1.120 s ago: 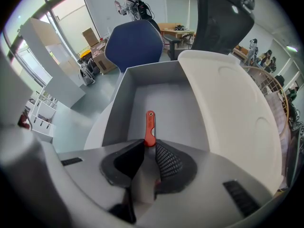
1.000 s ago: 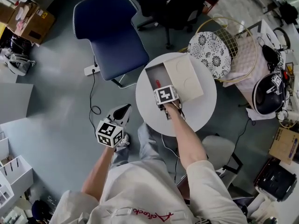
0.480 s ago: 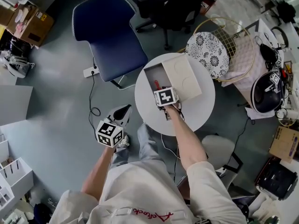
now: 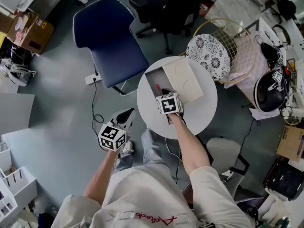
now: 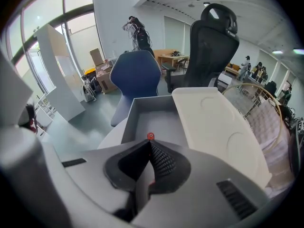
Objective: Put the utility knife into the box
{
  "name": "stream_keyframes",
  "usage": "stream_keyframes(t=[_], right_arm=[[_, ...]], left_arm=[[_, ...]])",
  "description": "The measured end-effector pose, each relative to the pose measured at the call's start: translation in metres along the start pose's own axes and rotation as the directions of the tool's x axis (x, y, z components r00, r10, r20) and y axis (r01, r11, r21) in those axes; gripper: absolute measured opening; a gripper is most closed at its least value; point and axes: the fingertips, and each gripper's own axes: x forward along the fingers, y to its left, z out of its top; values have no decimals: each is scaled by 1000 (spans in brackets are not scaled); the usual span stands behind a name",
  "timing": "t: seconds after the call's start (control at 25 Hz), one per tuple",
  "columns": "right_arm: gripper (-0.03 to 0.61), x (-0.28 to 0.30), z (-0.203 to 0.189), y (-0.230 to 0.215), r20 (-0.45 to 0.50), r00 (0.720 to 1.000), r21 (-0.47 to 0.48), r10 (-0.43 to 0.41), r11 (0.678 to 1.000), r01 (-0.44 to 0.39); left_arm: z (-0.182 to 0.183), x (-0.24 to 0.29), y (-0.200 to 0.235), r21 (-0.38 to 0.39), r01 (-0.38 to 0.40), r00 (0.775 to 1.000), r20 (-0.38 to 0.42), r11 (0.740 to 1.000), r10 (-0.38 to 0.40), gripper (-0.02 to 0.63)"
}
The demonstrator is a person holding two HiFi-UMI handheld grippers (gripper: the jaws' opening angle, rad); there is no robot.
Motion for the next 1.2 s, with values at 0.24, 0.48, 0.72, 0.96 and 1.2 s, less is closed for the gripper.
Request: stream_keyframes(t=[0.24, 0.48, 0.72, 0.96, 1.2], right_arm=[[17, -19, 26, 5, 136, 991, 30, -8, 1000, 4], [17, -70, 48, 10, 316, 947, 50, -55, 998, 41], [17, -139, 64, 23, 487, 869, 47, -89, 996, 76], [17, -222, 72, 49, 628, 771, 55, -108, 994, 94], [17, -289, 77, 73, 739, 663, 45, -120, 991, 129]], left_arm=[[7, -3, -2, 18, 19, 1000, 14, 1000, -19, 12], [24, -4, -14, 53, 59, 997, 43, 997, -61, 11], [51, -17, -25, 88, 81, 992, 91, 993, -89, 11], [80, -44, -35, 122, 92, 982, 155, 988, -111, 11], [108, -69, -46, 210, 99, 967, 210, 973, -143, 11]])
